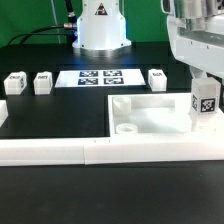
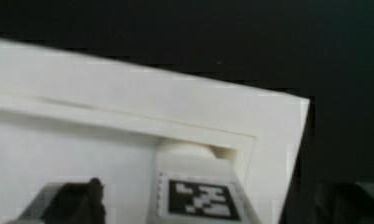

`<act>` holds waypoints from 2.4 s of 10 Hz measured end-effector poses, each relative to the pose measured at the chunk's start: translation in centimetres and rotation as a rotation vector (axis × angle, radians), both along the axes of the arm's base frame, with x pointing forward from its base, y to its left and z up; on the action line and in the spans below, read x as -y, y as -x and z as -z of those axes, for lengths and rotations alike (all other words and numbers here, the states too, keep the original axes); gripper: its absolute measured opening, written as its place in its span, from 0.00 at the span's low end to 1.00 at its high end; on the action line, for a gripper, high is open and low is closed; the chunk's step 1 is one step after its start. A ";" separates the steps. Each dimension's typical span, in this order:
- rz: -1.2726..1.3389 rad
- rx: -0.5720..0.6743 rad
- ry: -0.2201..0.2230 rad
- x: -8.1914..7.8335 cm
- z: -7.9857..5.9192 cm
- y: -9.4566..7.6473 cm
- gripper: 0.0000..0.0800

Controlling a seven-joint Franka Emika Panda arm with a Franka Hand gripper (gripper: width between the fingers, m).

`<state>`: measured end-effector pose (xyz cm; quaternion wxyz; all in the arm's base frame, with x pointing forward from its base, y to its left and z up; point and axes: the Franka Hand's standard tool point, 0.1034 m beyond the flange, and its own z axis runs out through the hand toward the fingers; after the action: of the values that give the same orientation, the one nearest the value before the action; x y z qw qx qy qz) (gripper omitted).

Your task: Assemble square table

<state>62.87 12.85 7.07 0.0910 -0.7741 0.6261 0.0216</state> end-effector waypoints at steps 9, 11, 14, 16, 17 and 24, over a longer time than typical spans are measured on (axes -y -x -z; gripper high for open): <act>-1.096 0.168 0.150 1.2 -0.8 -0.6 0.81; -1.053 0.164 0.137 1.0 -0.6 -0.5 0.70; -0.941 0.143 0.129 1.4 -0.4 -0.4 0.38; -0.781 0.121 0.112 1.5 -0.4 -0.4 0.38; -0.642 0.102 0.102 1.6 -0.3 -0.4 0.38; 0.129 0.013 -0.046 1.6 -0.1 -0.1 0.38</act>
Offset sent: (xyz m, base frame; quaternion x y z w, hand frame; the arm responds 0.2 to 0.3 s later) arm -0.0035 -0.0161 0.0088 -0.0422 0.0772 -0.3677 0.9258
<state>62.98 11.24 7.15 0.1141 -0.7301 0.6733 0.0252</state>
